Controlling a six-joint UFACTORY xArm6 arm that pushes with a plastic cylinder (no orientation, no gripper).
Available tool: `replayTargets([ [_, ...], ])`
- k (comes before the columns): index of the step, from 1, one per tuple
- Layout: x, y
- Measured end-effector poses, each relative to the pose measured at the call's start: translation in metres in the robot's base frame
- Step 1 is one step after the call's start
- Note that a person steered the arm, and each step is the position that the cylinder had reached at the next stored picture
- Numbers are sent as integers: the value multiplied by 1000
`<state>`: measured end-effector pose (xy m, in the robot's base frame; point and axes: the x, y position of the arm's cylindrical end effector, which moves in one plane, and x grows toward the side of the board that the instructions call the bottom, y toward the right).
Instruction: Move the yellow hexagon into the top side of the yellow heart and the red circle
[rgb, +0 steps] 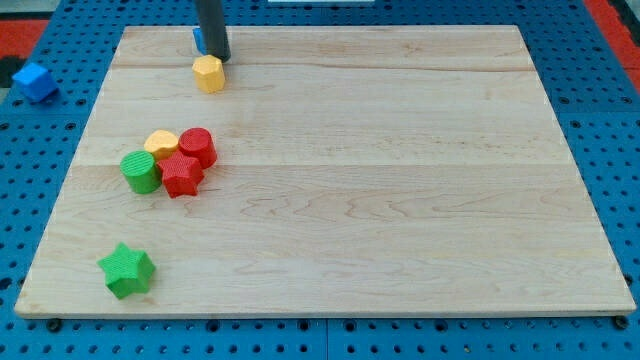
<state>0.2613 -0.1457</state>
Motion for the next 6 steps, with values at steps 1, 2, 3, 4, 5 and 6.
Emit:
replayTargets([
  [1, 17, -7],
  [2, 44, -7],
  [3, 59, -3],
  [4, 60, 15],
  [5, 71, 10],
  [6, 83, -6],
])
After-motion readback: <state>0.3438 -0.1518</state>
